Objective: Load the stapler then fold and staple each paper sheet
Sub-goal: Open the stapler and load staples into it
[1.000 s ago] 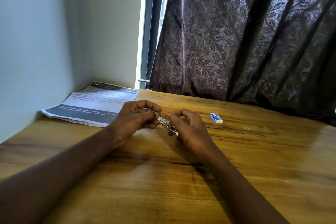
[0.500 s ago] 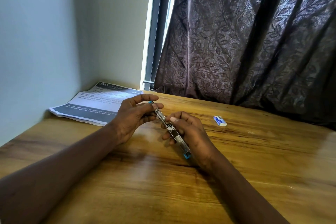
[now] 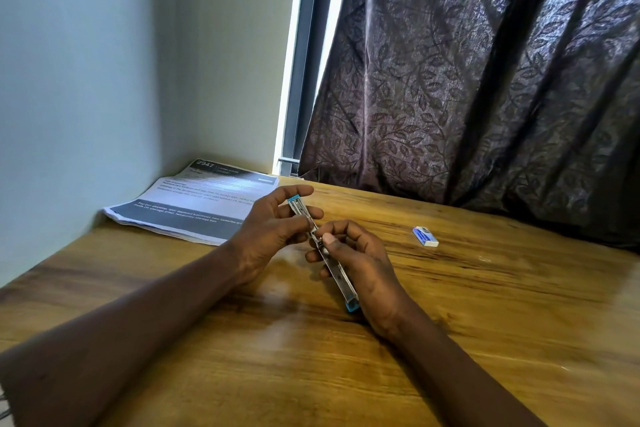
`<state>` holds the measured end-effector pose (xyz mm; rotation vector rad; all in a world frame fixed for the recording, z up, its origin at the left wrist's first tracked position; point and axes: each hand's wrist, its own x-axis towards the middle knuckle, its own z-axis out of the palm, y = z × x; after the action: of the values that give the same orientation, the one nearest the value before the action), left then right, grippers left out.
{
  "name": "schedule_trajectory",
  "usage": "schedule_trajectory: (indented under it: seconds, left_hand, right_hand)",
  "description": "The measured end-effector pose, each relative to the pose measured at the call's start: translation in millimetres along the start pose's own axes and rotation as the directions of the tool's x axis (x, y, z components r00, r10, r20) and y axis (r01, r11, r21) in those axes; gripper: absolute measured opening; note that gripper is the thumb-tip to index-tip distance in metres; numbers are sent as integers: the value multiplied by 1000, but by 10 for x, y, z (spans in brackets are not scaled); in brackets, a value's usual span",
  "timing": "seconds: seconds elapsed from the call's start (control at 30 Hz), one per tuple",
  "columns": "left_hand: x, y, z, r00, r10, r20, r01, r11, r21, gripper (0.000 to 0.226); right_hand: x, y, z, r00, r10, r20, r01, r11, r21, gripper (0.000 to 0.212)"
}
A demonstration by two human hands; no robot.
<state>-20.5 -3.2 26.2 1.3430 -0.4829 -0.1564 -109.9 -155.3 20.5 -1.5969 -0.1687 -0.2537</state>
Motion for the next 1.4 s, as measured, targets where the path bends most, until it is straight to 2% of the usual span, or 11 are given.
schedule_trajectory:
  seconds: [0.1, 0.17, 0.27, 0.4, 0.53, 0.7, 0.87, 1.0, 1.13, 1.4]
  left_hand:
    - [4, -19, -3, 999, 36, -6, -35, 999, 38, 48]
    - [-10, -41, -6, 992, 126, -3, -123, 975, 187, 52]
    - [-31, -86, -12, 941, 338, 29, -300, 790, 534, 64]
    - [-43, -81, -33, 844, 520, 134, -442, 531, 723, 52]
    - [-51, -54, -73, 824, 538, 179, -460, 448, 767, 33]
    - [-74, -28, -73, 823, 525, 214, -453, 382, 805, 25]
    - [-81, -32, -66, 829, 501, 250, -427, 276, 861, 21]
    - [-74, -55, -66, 823, 471, 317, -463, 236, 854, 33]
    - [-62, -66, -70, 818, 475, 325, -479, 247, 842, 32]
    - [-57, -109, -49, 818, 532, 219, -463, 384, 799, 10]
  right_hand:
    - [19, -4, -16, 1000, 4, 3, -4, 999, 42, 13]
    - [34, -19, -19, 1000, 14, -27, -11, 994, 107, 13]
    - [36, -56, -23, 993, 52, -106, -33, 984, 177, 15]
    - [32, -59, -37, 989, 62, -136, -39, 985, 166, 13]
    - [8, -94, -21, 990, 50, -135, -28, 987, 156, 21]
    - [-9, -122, -12, 985, 70, -158, -38, 979, 201, 28]
    - [-8, -81, -9, 981, 44, -187, -12, 986, 167, 31]
    - [11, -45, -25, 975, 45, -216, -10, 987, 162, 33]
    - [18, -21, -55, 982, 37, -183, -13, 991, 133, 26]
    - [29, 21, -30, 991, 38, -125, -23, 992, 123, 26]
